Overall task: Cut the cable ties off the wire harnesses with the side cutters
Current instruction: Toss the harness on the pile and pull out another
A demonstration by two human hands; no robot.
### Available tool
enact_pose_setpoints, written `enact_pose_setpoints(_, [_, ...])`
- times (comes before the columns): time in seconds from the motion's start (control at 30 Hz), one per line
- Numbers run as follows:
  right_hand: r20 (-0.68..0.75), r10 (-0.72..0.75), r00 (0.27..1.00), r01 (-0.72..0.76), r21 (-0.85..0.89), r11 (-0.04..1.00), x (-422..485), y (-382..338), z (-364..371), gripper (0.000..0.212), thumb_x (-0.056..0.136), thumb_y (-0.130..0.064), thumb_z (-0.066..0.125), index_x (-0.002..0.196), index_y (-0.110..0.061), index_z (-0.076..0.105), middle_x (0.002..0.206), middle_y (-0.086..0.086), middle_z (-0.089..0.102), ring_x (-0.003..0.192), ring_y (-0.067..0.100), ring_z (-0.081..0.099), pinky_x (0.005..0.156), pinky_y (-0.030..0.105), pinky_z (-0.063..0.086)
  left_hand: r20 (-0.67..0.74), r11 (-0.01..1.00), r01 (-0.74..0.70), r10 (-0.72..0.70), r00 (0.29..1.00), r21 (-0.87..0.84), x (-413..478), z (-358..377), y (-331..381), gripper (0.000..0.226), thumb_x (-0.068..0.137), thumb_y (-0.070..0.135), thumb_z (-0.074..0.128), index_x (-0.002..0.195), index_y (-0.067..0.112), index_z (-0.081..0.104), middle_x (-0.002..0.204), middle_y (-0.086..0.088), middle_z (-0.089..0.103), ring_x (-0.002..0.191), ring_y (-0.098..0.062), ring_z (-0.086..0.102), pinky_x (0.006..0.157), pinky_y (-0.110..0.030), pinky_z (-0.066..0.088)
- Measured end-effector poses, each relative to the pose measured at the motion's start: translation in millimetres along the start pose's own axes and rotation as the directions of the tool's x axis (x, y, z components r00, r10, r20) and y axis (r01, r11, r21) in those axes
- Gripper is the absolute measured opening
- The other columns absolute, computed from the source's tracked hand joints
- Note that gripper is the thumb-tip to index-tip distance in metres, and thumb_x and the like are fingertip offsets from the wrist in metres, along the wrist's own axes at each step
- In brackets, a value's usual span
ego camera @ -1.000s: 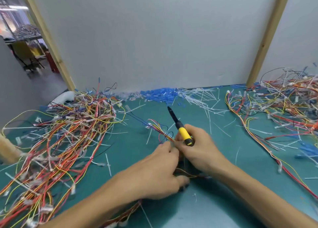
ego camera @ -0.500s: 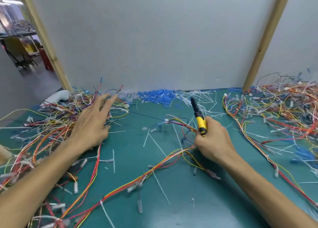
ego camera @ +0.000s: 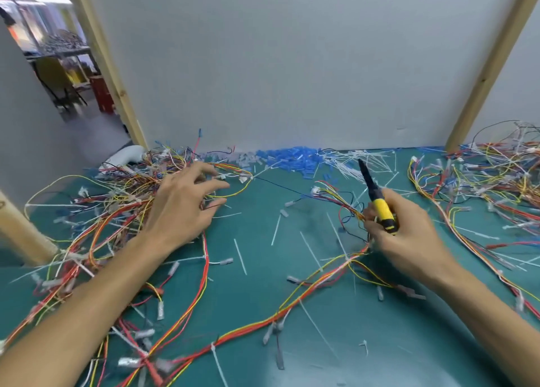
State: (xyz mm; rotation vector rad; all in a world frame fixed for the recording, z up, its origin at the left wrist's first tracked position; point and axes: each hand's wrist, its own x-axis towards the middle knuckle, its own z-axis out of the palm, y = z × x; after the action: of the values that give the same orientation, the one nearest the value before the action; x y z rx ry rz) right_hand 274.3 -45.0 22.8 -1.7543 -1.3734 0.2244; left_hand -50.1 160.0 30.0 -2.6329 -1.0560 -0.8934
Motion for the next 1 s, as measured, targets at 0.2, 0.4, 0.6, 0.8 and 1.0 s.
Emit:
enact_pose_setpoints(0.2, [0.053,-0.109,0.993,0.099,0.155,0.983,-6,-17,20,0.031,0.092,0.006,0.063,0.086,-0.023,0.053,0.075,0.002,0.056,0.068,0.029,0.048,0.065,0.045,0.046,0.029,0.988,-0.140,0.139,0.990,0.062,0,4,11,0.017,0.085,0.046,0.079,0.098,0.036,0.080,0.119,0.009,0.065,0.115,-0.022,0.056,0.107,-0.052,0.034])
enact_pose_setpoints(0.4, [0.157,-0.259,0.953,0.232,0.171,0.958,-20,-34,29,0.035,0.089,-0.043,0.047,0.088,-0.007,0.048,0.075,0.011,0.051,0.065,0.031,0.042,0.058,0.054,0.043,0.048,0.975,-0.200,0.197,0.979,0.091,-1,5,20,0.027,0.096,0.055,0.056,0.100,0.039,0.078,0.112,0.016,0.065,0.115,-0.017,0.057,0.116,-0.060,0.020])
enact_pose_setpoints(0.6, [0.105,-0.210,0.972,0.199,0.109,0.974,-19,-28,30,0.009,0.090,-0.017,0.054,0.086,-0.010,0.050,0.072,0.007,0.052,0.067,0.034,0.045,0.058,0.055,0.045,0.056,0.983,-0.181,0.181,0.982,-0.007,0,7,24,0.033,0.103,0.039,0.047,0.097,0.026,0.076,0.102,0.016,0.068,0.100,-0.012,0.061,0.100,-0.039,0.036])
enact_pose_setpoints(0.8, [-0.072,-0.024,0.997,0.042,0.265,0.963,-7,-9,25,0.035,0.094,0.010,0.061,0.083,-0.022,0.052,0.071,0.008,0.054,0.064,0.035,0.047,0.060,0.050,0.046,-0.041,0.984,0.127,-0.123,0.992,0.126,4,0,1,0.014,0.092,0.020,0.068,0.084,0.018,0.079,0.090,0.005,0.067,0.086,-0.021,0.062,0.083,-0.041,0.042])
enact_pose_setpoints(1.0, [-0.264,0.137,0.955,0.068,0.642,0.764,1,-4,6,0.036,0.098,0.013,0.062,0.088,-0.020,0.051,0.086,0.002,0.060,0.066,0.019,0.052,0.059,0.024,0.049,0.251,0.817,0.056,-0.241,0.937,0.574,6,2,-2,0.020,0.076,0.028,0.072,0.094,0.025,0.080,0.100,0.007,0.068,0.108,-0.021,0.054,0.089,-0.041,0.032])
